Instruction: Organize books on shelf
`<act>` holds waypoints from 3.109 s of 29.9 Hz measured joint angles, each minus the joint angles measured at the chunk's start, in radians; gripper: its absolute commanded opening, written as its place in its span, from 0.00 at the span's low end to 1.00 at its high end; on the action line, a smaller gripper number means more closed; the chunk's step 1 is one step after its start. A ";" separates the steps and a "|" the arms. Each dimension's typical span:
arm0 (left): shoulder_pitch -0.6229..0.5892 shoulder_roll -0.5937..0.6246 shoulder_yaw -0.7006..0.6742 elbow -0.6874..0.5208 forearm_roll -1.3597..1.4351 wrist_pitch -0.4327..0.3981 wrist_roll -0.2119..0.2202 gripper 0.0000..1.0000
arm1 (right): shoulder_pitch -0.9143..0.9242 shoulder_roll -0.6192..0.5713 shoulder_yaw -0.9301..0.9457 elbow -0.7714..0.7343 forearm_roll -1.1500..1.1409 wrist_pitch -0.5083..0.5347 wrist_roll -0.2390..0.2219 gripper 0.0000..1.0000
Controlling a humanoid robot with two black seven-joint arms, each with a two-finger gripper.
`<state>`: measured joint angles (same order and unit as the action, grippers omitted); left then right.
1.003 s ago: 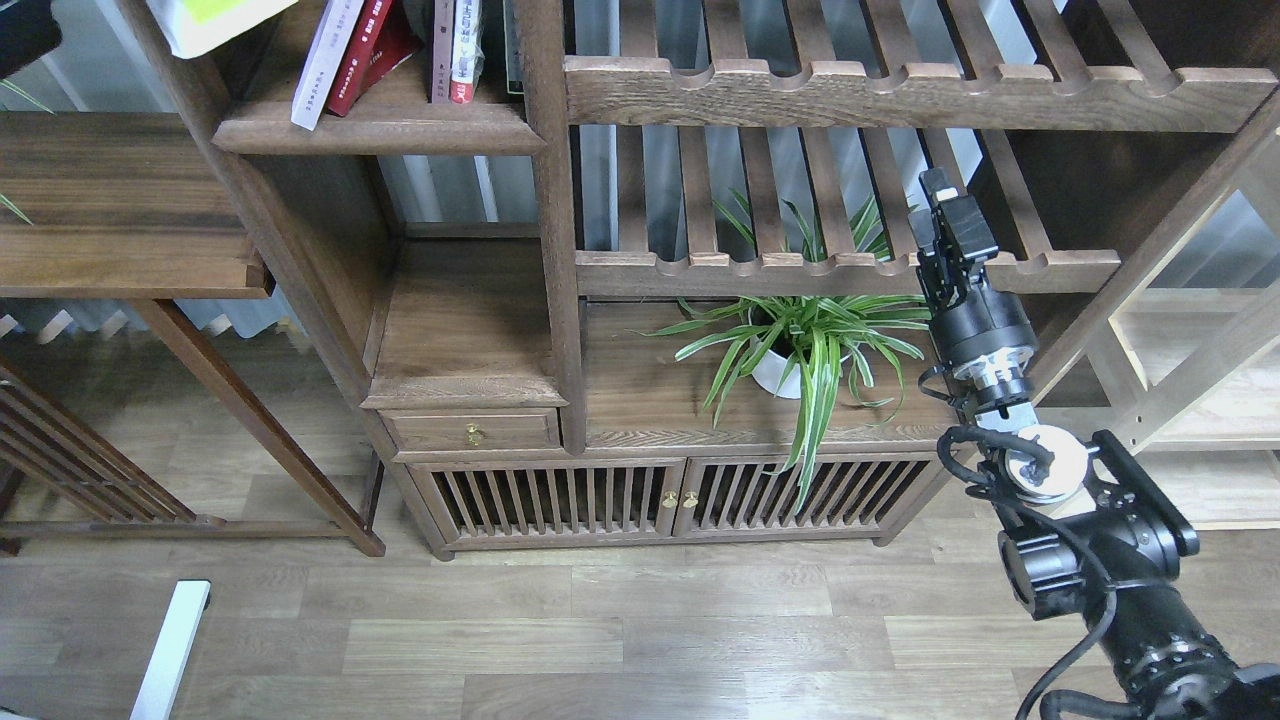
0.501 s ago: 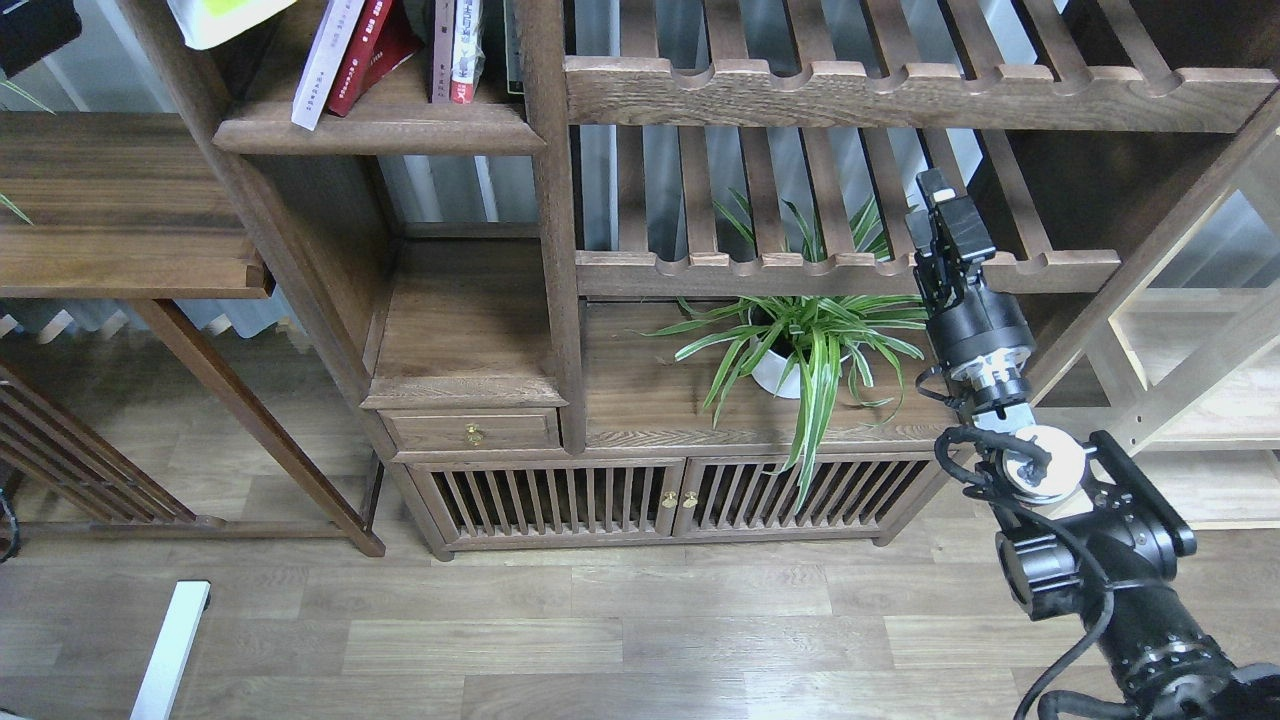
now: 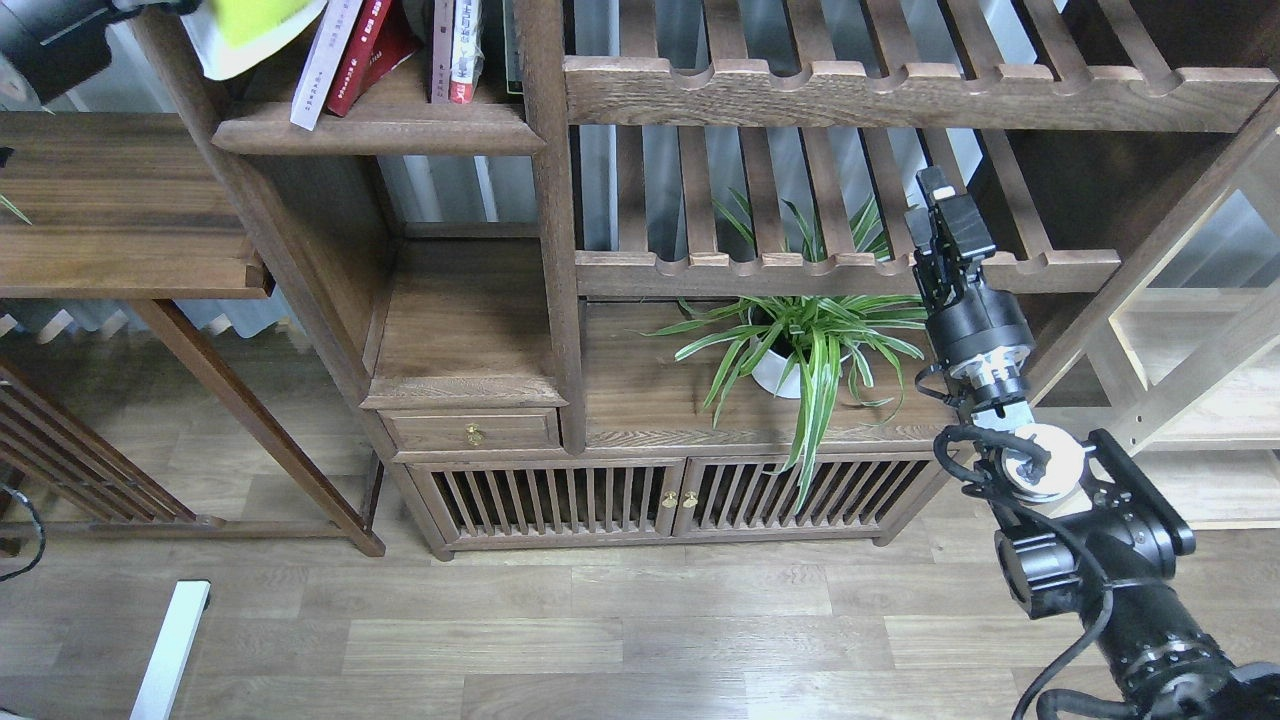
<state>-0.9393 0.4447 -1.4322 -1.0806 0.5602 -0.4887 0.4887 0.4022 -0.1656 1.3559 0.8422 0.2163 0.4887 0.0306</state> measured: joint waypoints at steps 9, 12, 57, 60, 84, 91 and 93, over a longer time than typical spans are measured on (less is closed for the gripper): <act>-0.001 -0.007 0.020 0.016 0.104 0.000 0.000 0.00 | 0.000 0.000 0.005 0.000 0.001 0.000 0.000 0.76; -0.004 -0.030 0.031 0.017 0.133 0.000 -0.005 0.00 | 0.000 0.000 0.007 0.000 0.001 0.000 0.000 0.76; -0.171 -0.112 0.188 0.326 0.170 0.000 -0.259 0.02 | -0.004 -0.003 0.016 0.023 0.005 0.000 0.000 0.76; -0.179 -0.118 0.198 0.333 0.170 0.000 -0.257 0.07 | -0.005 -0.005 0.018 0.023 0.005 0.000 0.000 0.76; -0.240 -0.117 0.221 0.402 0.158 0.000 -0.251 0.45 | -0.007 -0.001 0.018 0.021 0.004 0.000 0.000 0.76; -0.259 -0.129 0.222 0.399 0.138 0.000 -0.249 0.53 | -0.007 -0.003 0.018 0.021 0.004 0.000 0.000 0.76; -0.262 -0.130 0.224 0.399 0.126 0.000 -0.246 0.54 | -0.008 -0.003 0.019 0.021 0.004 0.000 0.000 0.76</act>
<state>-1.2009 0.3143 -1.2083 -0.6820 0.6862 -0.4887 0.2425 0.3943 -0.1690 1.3746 0.8636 0.2202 0.4887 0.0306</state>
